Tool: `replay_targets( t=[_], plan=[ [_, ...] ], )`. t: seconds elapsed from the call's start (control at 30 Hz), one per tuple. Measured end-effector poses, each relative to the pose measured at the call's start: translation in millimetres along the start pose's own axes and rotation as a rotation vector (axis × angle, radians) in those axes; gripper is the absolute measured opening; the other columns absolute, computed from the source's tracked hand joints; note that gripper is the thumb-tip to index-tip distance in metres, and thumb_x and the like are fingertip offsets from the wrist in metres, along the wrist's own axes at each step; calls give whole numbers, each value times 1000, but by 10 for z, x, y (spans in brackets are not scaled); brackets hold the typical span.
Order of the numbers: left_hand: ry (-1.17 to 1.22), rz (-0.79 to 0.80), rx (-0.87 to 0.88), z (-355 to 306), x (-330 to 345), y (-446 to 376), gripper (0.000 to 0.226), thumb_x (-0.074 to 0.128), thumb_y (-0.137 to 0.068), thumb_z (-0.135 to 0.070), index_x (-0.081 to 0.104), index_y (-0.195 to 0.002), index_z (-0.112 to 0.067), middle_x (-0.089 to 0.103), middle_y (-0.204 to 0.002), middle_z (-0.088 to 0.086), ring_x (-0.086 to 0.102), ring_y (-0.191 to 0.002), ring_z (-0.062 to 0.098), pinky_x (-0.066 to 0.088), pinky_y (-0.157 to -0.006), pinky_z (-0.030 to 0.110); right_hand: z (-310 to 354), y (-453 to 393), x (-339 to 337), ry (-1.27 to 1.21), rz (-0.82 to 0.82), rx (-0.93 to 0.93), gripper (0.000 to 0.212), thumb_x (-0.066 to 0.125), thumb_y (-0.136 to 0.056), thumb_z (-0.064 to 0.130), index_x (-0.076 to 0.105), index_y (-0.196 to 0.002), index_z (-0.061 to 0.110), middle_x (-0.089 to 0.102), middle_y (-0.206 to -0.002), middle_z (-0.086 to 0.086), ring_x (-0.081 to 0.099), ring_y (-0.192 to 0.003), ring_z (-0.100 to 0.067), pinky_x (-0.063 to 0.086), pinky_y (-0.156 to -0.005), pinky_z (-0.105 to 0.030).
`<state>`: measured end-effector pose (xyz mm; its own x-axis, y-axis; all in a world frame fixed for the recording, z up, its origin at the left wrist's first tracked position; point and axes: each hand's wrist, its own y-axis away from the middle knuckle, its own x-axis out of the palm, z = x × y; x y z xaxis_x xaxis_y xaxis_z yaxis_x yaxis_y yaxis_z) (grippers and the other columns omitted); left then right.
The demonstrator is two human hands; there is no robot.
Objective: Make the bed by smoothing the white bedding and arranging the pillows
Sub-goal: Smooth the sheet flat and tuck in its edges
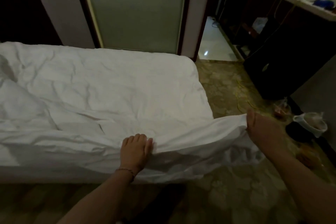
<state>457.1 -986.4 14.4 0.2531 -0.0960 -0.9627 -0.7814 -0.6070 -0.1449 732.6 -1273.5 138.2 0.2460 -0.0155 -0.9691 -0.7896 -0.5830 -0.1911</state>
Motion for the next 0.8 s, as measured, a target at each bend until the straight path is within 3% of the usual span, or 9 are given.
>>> replay_targets(
  t=[0.1, 0.2, 0.3, 0.4, 0.5, 0.67, 0.8],
  plan=[
    [36, 66, -27, 124, -23, -173, 74, 4, -99, -58, 59, -69, -18, 61, -63, 6, 58, -59, 33, 43, -62, 38, 1, -113, -56, 23, -4, 11, 22, 65, -85, 4, 66, -105, -5, 61, -65, -21, 56, -46, -34, 28, -46, -29],
    [83, 92, -78, 180, -147, -517, 94, -5, -89, -69, 70, -73, -15, 71, -70, 11, 67, -66, 34, 52, -63, 37, -9, -317, -16, 79, -15, -58, 26, 73, -77, 2, 65, -101, -5, 58, -62, -19, 54, -43, -33, 29, -43, -27],
    [35, -5, -46, 250, -348, -1178, 94, -5, -82, -65, 74, -84, -14, 73, -83, 15, 69, -82, 37, 52, -72, 39, 8, -669, 32, 90, 3, -34, 34, 53, -97, 22, 64, -122, 3, 68, -81, -18, 65, -62, -36, 39, -50, -33],
    [-20, -126, 56, 199, -582, -1992, 94, -5, -83, -64, 75, -86, -15, 73, -84, 16, 69, -82, 39, 49, -69, 38, -38, -1066, 94, -30, -173, -15, 63, 20, -98, 38, 70, -101, 1, 65, -67, -19, 59, -50, -36, 37, -47, -33],
    [-41, -202, 153, -1, -758, -2885, 95, -7, -84, -64, 74, -85, -15, 73, -82, 15, 68, -79, 38, 42, -64, 36, -156, -1552, 19, -162, -263, 78, 66, 19, -100, 41, 68, -80, 1, 54, -49, -16, 53, -39, -33, 43, -42, -35],
    [-83, -260, 337, -559, -1013, -4199, 87, -2, -97, -63, 71, -86, -17, 69, -79, 9, 55, -66, 26, 32, -64, 33, -565, -2289, -27, -154, -277, 261, 74, 17, -99, 49, 72, -104, 0, 62, -62, -24, 60, -54, -43, 40, -52, -39],
    [-131, -249, 412, -989, -997, -4873, 70, 14, -104, -52, 70, -83, -16, 68, -78, 11, 61, -70, 32, 34, -63, 35, -947, -2775, 131, -147, -225, 287, 90, 4, -96, 64, 70, -107, 5, 59, -62, -22, 59, -56, -41, 46, -54, -41]
  ],
)
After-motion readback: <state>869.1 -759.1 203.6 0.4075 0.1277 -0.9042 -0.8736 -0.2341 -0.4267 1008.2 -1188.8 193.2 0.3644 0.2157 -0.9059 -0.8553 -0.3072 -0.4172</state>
